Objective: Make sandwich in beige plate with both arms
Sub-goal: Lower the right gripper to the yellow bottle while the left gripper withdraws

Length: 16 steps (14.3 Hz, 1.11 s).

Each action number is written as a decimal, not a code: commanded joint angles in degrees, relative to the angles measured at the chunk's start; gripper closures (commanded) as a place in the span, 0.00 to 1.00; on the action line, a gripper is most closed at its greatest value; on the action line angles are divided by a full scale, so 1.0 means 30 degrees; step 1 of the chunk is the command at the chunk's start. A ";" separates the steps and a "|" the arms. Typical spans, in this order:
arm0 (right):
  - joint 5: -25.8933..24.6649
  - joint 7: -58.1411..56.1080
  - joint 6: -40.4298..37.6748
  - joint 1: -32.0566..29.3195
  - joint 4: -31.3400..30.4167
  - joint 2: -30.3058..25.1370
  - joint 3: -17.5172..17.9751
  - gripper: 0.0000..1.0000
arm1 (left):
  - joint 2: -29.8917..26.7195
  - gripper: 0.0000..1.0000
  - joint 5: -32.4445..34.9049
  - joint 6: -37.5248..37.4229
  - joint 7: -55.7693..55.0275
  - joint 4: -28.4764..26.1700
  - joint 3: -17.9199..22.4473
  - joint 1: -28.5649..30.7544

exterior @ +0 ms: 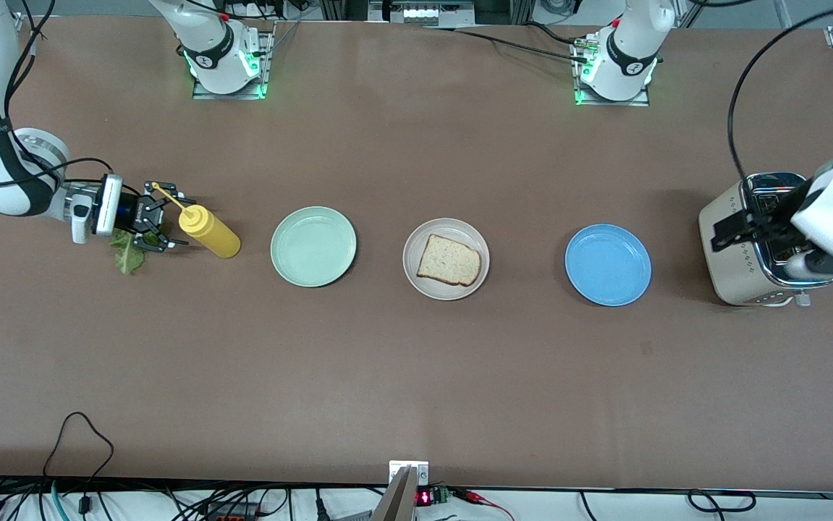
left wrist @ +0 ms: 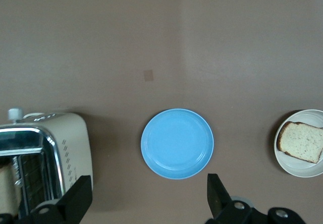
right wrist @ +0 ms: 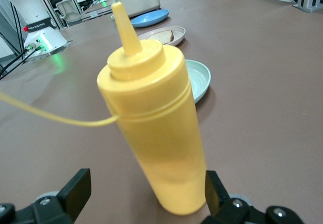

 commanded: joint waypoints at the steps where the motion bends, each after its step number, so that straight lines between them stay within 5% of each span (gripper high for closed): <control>1: 0.0616 -0.0404 0.0321 0.0271 0.0213 0.0132 0.0039 0.00 | -0.1602 0.00 0.0105 -0.2528 -0.0812 -0.0309 0.0232 0.0115; 6: 0.1465 -0.0404 0.0849 0.0710 0.0213 0.0424 0.0361 0.00 | -0.3419 0.00 0.0308 -0.0957 -0.0552 -0.3115 0.0202 0.0174; 11: 0.1993 -0.0404 0.1201 0.1063 0.0213 0.0455 0.0478 0.00 | -0.3804 0.00 0.0398 -0.1479 -0.0082 -0.3474 0.0084 0.0145; 16: 0.2023 -0.0346 0.1493 0.1356 0.0213 0.0367 0.0566 0.81 | -0.4068 0.00 0.0369 -0.2035 -0.0111 -0.3503 0.0113 0.0203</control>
